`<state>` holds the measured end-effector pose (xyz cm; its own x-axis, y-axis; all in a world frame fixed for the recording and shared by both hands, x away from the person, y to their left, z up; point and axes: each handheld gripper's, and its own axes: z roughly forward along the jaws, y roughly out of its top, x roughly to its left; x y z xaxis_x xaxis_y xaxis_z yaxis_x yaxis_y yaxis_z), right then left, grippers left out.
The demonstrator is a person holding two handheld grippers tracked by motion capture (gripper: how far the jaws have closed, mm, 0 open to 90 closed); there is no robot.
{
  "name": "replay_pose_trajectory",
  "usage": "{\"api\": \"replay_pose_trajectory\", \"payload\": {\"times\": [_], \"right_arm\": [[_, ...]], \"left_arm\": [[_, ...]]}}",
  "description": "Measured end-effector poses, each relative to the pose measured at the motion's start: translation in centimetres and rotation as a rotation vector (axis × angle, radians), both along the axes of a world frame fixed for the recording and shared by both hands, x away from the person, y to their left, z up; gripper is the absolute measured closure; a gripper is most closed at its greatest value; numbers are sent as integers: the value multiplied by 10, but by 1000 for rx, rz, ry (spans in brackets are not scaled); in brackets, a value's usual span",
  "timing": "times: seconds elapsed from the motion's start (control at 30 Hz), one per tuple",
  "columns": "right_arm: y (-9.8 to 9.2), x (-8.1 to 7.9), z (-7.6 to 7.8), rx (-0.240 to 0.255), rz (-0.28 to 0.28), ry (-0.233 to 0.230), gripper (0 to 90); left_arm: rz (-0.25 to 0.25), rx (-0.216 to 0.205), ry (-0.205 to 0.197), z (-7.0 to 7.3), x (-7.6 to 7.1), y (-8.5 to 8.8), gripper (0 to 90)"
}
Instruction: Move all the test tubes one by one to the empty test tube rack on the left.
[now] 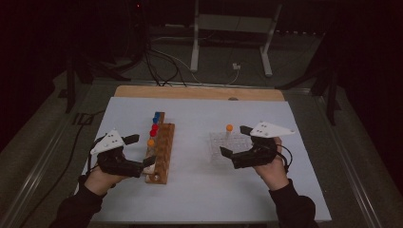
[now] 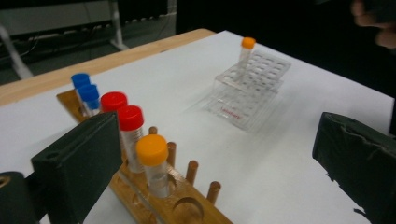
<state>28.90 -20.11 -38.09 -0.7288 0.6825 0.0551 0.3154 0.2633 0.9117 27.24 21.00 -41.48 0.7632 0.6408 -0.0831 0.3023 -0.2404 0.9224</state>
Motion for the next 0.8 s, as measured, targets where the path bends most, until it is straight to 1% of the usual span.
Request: {"api": "replay_pose_trajectory", "payload": {"times": [0.07, 0.17, 0.23, 0.3, 0.33, 0.4, 0.47, 0.53, 0.6, 0.67, 0.7, 0.73, 0.8], "right_arm": [[-7, 6, -3, -17, -36, -1, 2], [-14, 15, -10, -24, -71, 12, 4], [-16, 21, -18, -36, -110, 29, 72], [-17, 27, -26, -50, -133, 52, 72], [-18, 30, -30, -61, -133, 66, 72], [-17, 34, -39, -91, -155, 86, 88], [-17, 38, -46, -98, -159, 107, 171], [-16, 43, -54, -117, -162, 128, 219], [-15, 47, -61, -126, -160, 150, 319], [-12, 52, -67, -148, -165, 169, 348], [-11, 54, -69, -160, -164, 180, 392], [-10, 57, -71, -172, -169, 191, 406], [-8, 61, -74, -180, -171, 203, 454]], "left_arm": [[-7, -3, -5, 0, -1, 0, 21], [-7, -8, -19, 0, -3, 1, 20], [-7, -10, -21, 1, -3, 1, 20], [-6, -11, -28, 1, -4, 2, 20], [-6, -11, -28, 1, -4, 2, 20], [-2, -14, -28, 2, -4, 2, 20], [0, -14, -26, 1, -3, 2, 20], [1, -11, -26, 1, -3, 3, 20], [5, -12, -25, 2, -3, 3, 20], [8, -10, -26, 2, -3, 3, 20], [5, -10, -25, 2, -3, 3, 20], [7, -8, -29, 2, -3, 3, 20], [10, -12, -28, 3, -3, 3, 20]]}}
